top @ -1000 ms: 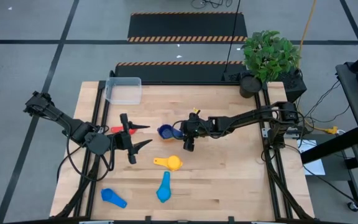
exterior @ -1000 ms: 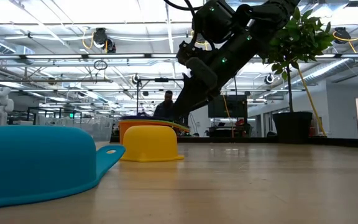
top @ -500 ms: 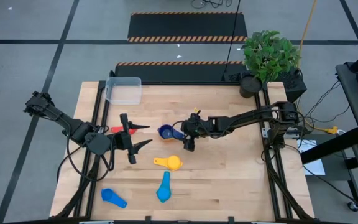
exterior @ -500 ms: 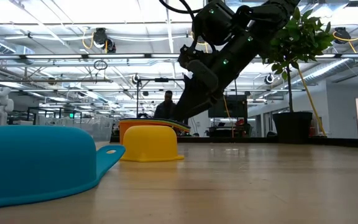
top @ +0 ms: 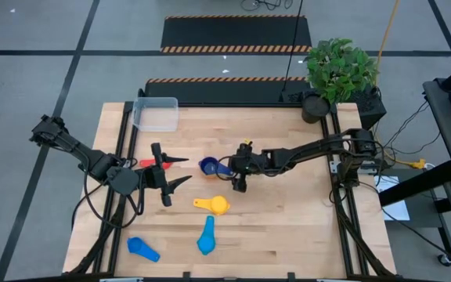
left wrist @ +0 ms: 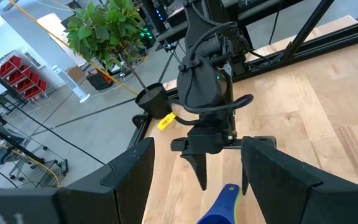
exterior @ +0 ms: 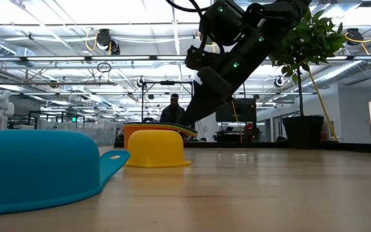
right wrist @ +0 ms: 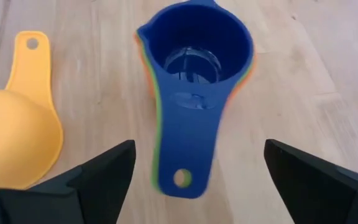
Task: Nest measuring cups in basket
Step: Stack the dark blue measuring cup on top of the green measuring cup
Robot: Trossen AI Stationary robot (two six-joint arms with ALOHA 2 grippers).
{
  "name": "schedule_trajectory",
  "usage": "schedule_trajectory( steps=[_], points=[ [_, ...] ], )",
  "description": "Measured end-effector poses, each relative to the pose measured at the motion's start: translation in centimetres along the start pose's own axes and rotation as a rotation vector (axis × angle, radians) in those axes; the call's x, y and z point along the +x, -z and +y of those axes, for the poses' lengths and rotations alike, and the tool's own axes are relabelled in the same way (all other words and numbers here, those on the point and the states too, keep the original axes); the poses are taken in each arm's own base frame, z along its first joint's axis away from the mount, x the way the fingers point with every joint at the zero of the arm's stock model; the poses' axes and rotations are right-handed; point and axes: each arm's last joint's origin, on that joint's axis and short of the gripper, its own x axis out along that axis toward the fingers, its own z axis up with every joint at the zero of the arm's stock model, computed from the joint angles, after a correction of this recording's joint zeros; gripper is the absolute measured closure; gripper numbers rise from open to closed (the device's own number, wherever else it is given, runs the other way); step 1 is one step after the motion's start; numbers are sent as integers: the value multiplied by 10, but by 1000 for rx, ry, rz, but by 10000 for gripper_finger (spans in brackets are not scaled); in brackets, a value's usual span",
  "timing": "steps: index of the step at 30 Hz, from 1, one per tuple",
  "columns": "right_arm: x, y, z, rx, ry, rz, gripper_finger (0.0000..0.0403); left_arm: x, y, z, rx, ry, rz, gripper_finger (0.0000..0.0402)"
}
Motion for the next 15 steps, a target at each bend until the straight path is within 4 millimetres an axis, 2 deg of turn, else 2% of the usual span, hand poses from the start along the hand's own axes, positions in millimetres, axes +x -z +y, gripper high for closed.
schedule_trajectory(
  steps=[4, 8, 15],
  points=[
    [14, 9, 2, -8, -23, 45, 55, 0, 0, 0, -1, -1, -1, 158],
    [27, 9, 2, -23, -3, 62, 58, 0, 0, 0, -2, -1, -1, 158],
    [25, 2, 2, -40, 9, 61, 85, 0, 0, 0, 2, 0, 2, 158]
  ],
)
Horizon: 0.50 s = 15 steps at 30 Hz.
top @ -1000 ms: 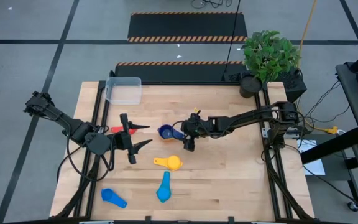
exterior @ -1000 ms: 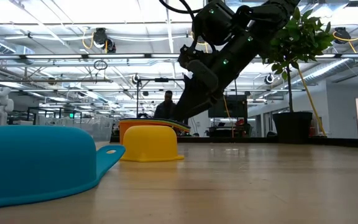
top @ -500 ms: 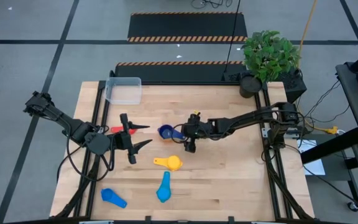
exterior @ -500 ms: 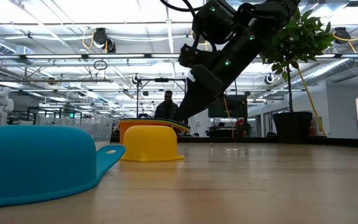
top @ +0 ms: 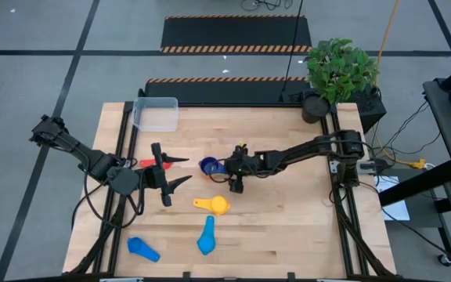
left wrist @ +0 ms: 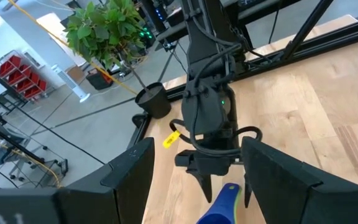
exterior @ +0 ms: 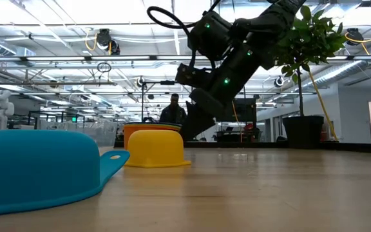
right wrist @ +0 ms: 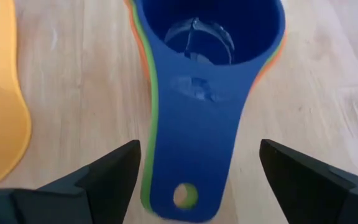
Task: Nest measuring cups in basket
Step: Stack the dark blue measuring cup on top of the green measuring cup
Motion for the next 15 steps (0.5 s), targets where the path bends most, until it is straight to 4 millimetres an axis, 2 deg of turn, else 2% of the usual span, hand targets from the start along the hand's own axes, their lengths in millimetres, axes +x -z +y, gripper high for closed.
schedule_trajectory(
  steps=[15],
  points=[
    [-3, -2, -3, -10, 10, -2, 171, 0, 0, 0, -1, 0, 0, 158]
  ],
)
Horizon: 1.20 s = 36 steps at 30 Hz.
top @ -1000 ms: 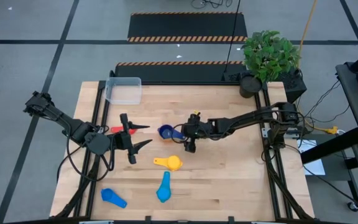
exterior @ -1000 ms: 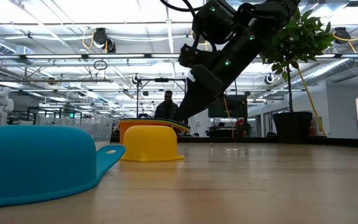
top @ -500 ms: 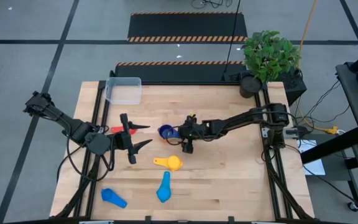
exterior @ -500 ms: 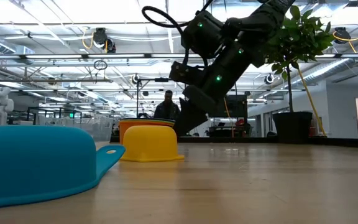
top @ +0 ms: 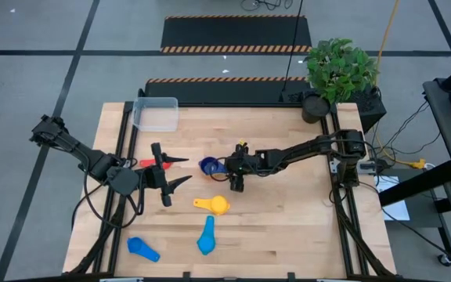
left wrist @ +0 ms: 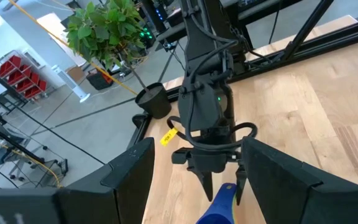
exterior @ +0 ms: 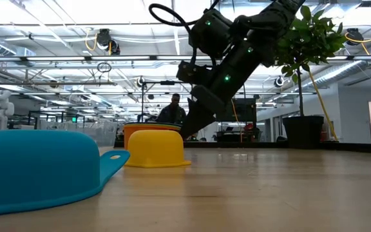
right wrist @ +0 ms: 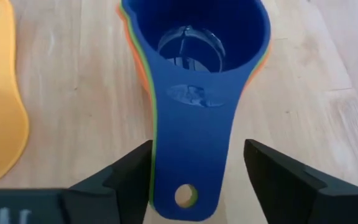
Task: Nest measuring cups in basket
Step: Stack the dark blue measuring cup on top of the green measuring cup
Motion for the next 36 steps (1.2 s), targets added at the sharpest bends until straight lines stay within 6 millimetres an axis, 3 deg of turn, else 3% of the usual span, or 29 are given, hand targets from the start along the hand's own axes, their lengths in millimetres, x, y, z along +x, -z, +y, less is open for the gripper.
schedule_trajectory(
  steps=[10, 18, 36],
  points=[
    [1, -1, -5, 15, 9, -5, 234, 0, 0, 0, 0, 0, 0, 158],
    [1, -1, -5, 9, 9, -5, 257, 0, 0, 0, 1, 0, 0, 158],
    [1, -1, -6, 9, 61, -8, 200, 0, 0, 0, 1, 0, 0, 158]
  ],
)
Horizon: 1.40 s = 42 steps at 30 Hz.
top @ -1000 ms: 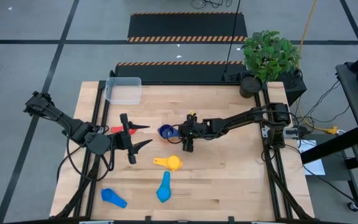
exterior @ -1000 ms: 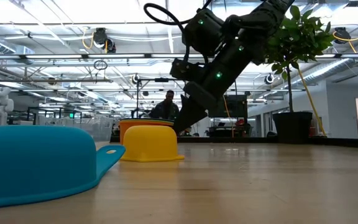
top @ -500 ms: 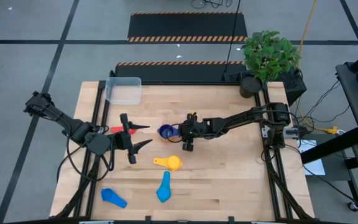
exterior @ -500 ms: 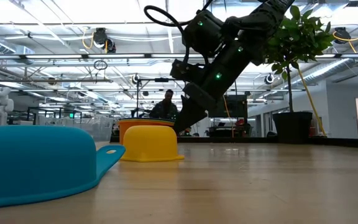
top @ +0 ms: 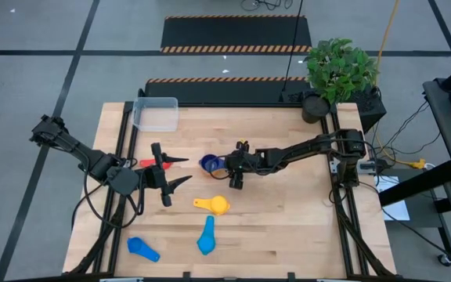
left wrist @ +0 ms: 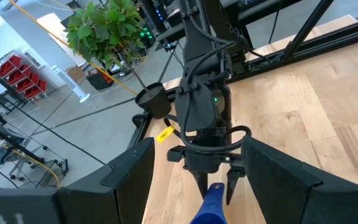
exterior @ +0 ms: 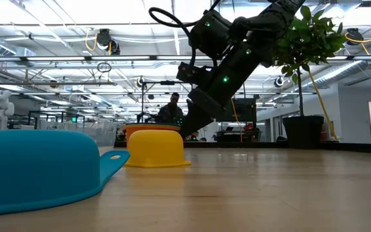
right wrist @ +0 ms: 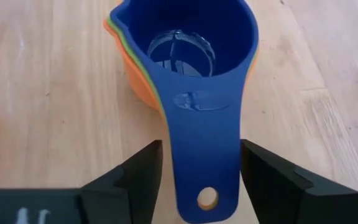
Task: Nest measuring cups in basket
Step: Stack the dark blue measuring cup on top of the green measuring cup, then stack the yellow measuring cup on top of the violet measuring cup
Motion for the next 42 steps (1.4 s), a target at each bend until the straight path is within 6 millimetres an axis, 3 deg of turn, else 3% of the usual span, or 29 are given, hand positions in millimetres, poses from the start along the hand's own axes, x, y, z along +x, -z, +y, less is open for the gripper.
schedule_trajectory(
  steps=[8, 22, 42],
  points=[
    [0, -1, 0, 3, -5, -14, 180, 0, 0, 0, -17, 0, 0, 158],
    [0, -1, 0, 1, -8, -7, 179, 0, 0, 0, -19, 0, 0, 158],
    [-47, -7, -9, 0, -7, 75, 179, 0, 0, 0, -53, 3, 0, 158]
  ],
)
